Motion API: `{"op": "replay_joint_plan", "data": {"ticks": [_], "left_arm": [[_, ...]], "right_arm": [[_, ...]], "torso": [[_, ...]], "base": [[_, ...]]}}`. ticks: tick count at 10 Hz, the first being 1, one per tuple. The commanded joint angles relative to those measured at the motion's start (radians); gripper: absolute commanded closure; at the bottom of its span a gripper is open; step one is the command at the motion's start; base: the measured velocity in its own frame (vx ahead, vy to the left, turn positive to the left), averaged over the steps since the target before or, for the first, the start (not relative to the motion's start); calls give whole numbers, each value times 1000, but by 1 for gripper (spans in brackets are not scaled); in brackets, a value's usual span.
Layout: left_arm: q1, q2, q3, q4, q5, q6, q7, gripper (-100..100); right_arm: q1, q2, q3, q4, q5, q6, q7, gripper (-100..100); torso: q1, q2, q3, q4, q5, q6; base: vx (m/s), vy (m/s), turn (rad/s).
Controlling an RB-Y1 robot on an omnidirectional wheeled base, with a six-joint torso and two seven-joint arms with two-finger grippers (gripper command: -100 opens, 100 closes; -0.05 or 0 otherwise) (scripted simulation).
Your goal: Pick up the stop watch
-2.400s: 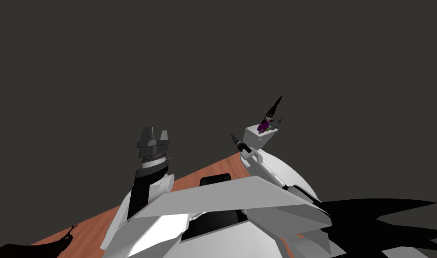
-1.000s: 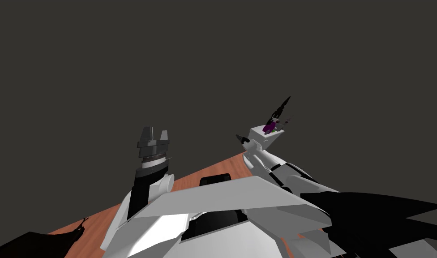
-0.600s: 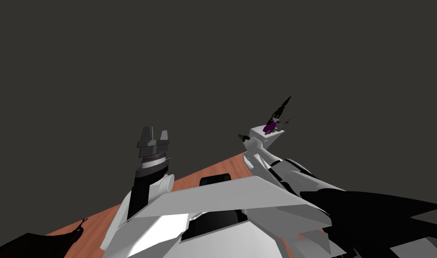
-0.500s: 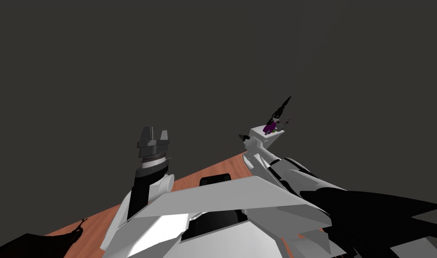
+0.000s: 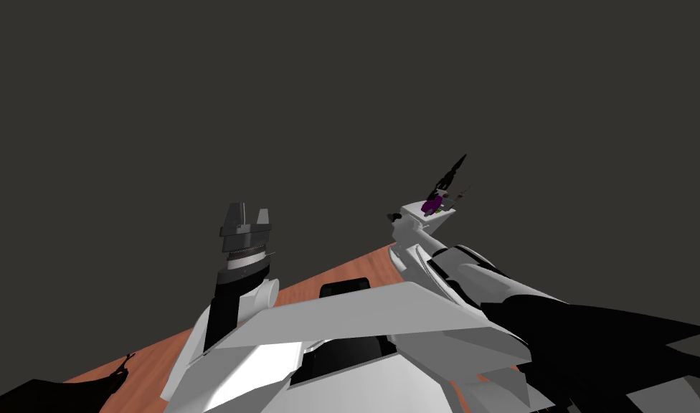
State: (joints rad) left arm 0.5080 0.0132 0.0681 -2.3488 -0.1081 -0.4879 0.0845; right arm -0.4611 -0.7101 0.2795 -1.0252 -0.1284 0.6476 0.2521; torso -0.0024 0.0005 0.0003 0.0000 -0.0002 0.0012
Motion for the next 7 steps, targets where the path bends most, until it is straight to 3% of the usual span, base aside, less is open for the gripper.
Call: {"op": "replay_joint_plan", "data": {"ticks": [1,2,3,4,5,6,7], "left_arm": [[0,0,0,0,0,0,0,0],[0,0,0,0,0,0,0,0],[0,0,0,0,0,0,0,0],[0,0,0,0,0,0,0,0],[0,0,0,0,0,0,0,0],[0,0,0,0,0,0,0,0],[0,0,0,0,0,0,0,0]], "right_arm": [[-14,-3,2,45,-5,-4,6,-100],[-58,-21,7,76,0,38,16,-100],[-58,-21,7,90,0,38,16,-100],[-101,-38,12,129,6,79,24,-100],[-101,-38,12,163,6,79,24,-100],[-143,-54,16,191,11,119,33,-100],[-143,-54,16,218,11,119,33,-100]], "torso": [[0,0,0,0,0,0],[0,0,0,0,0,0],[0,0,0,0,0,0],[0,0,0,0,0,0],[-1,-1,0,0,0,0],[-1,0,0,0,0,0],[-1,0,0,0,0,0]], "base": [[9,-7,2],[17,-17,-16],[18,-21,-5],[28,-30,-11],[28,-29,-2],[20,-34,-18],[21,-29,1]]}}
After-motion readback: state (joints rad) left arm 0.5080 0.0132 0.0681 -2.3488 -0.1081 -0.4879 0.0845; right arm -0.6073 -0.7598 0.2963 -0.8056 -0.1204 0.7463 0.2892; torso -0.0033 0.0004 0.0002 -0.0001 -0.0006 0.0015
